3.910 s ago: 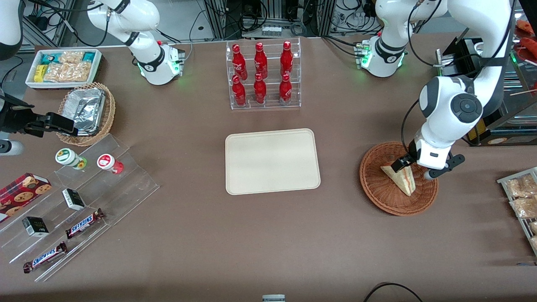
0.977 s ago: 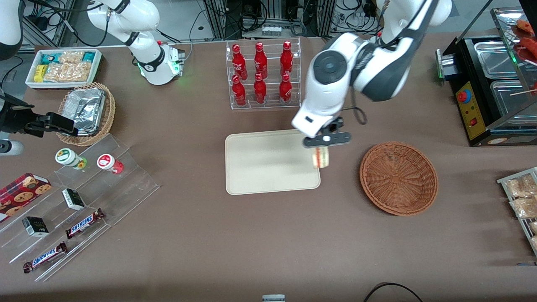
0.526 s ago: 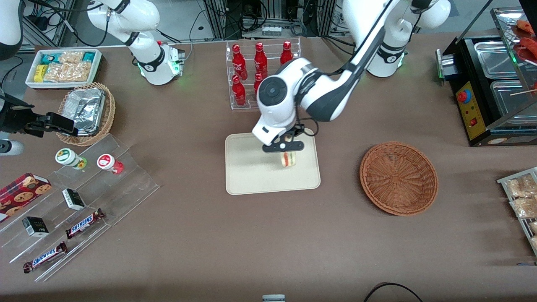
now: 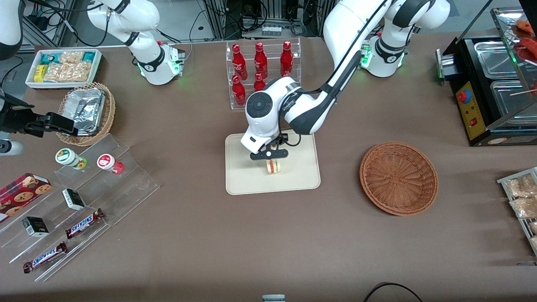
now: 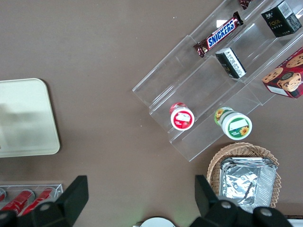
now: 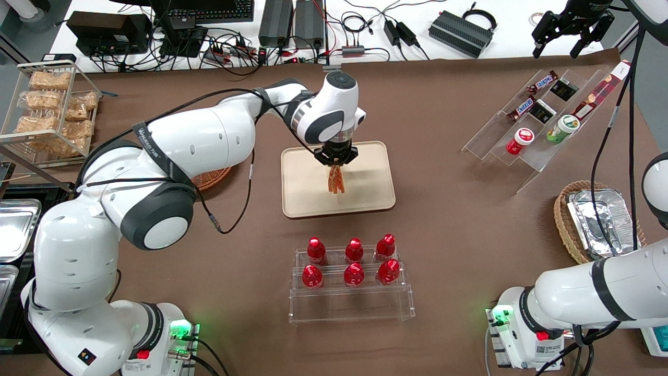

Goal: Place sandwich from basket to tray
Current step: 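Lift the sandwich and carry it toward the cream tray, then lower the sandwich onto the tray and open the left gripper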

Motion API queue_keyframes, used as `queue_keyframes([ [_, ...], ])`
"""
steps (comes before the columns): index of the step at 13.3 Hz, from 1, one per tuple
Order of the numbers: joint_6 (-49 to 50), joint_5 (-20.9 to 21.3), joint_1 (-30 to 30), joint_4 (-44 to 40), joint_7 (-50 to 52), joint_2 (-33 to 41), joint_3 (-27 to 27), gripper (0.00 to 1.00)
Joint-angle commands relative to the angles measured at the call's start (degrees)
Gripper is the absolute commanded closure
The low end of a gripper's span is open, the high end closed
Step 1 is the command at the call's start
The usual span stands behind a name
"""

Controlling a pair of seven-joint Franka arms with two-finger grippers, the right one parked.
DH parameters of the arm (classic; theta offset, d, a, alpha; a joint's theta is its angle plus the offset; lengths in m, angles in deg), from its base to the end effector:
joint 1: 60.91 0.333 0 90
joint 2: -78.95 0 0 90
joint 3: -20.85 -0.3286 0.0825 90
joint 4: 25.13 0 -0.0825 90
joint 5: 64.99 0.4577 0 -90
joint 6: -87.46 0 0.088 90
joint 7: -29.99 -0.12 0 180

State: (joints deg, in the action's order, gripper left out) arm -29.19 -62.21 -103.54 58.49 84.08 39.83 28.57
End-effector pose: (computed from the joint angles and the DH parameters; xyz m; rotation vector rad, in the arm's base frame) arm 0.5090 -0.5860 0.2327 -3.0842 -0.1033 0.1485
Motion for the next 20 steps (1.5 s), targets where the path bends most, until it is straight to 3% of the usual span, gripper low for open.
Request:
queue_keyframes([
  [1, -2.8, 0.6, -1.3, -1.4, 1.5, -2.2, -0.7, 1.0],
  [4, -3.4, 0.7, -1.9, -1.2, 1.4, -3.1, -0.7, 1.0],
  [5, -3.4, 0.7, -2.0, -1.1, 1.5, -3.5, -0.7, 0.91],
  [6, -3.4, 0.8, -2.2, -1.1, 1.5, -3.9, -0.7, 0.73],
  [7, -3.4, 0.9, -2.4, -1.1, 1.1, -4.1, -0.7, 0.32],
  [8, -3.3, 0.9, -2.5, -1.1, 0.7, -4.1, -0.8, 0.07],
  [9, -2.9, 0.9, -2.5, -1.0, 0.8, -3.9, -0.8, 0.01],
  [12, 0.1, 0.8, -1.8, -1.4, 0.8, -2.2, -0.9, 0.0],
  [20, 14.8, 0.8, 3.7, -1.4, 1.0, 12.4, -1.1, 0.0],
])
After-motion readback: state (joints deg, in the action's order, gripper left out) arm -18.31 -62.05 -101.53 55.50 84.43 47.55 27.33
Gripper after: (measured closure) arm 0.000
